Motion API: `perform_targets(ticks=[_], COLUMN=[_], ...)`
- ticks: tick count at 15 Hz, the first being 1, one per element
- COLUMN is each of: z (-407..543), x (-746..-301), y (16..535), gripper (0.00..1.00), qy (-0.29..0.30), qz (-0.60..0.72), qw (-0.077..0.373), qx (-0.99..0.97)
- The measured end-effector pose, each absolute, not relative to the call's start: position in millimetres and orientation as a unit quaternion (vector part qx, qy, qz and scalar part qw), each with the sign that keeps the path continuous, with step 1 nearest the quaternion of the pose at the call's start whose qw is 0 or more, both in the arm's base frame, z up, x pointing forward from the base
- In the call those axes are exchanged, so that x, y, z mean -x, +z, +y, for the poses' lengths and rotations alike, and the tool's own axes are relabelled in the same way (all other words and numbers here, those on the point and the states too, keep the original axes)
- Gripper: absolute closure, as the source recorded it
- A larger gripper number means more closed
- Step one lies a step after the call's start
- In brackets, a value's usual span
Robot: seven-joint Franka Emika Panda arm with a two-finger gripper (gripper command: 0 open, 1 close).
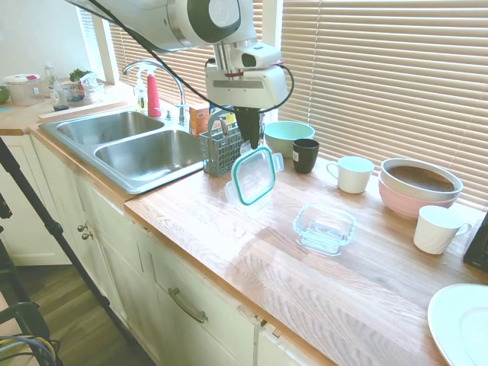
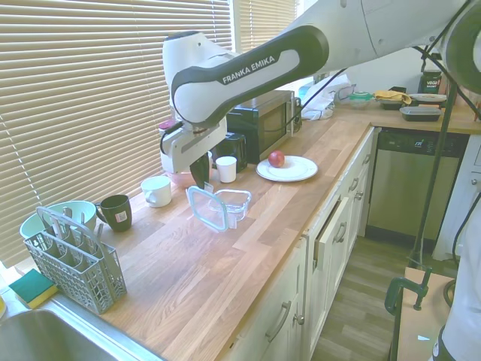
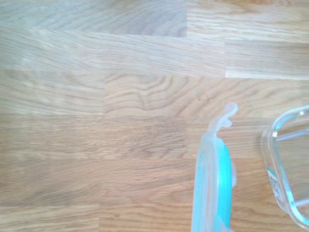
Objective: Cover the lid of the food container
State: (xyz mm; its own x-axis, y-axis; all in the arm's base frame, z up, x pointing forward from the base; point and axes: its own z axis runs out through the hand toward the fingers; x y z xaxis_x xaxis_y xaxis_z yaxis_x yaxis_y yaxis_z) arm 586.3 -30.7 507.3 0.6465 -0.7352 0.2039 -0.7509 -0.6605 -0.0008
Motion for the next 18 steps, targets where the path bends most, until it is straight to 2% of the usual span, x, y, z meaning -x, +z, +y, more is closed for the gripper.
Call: perform_targets(ticks=[18], z=[-89.0], x=[-599.1], y=[517.5], gripper=[1.00], qy=[0.091], qz=[-0.429], qw=[0.031], qx=[-0.898])
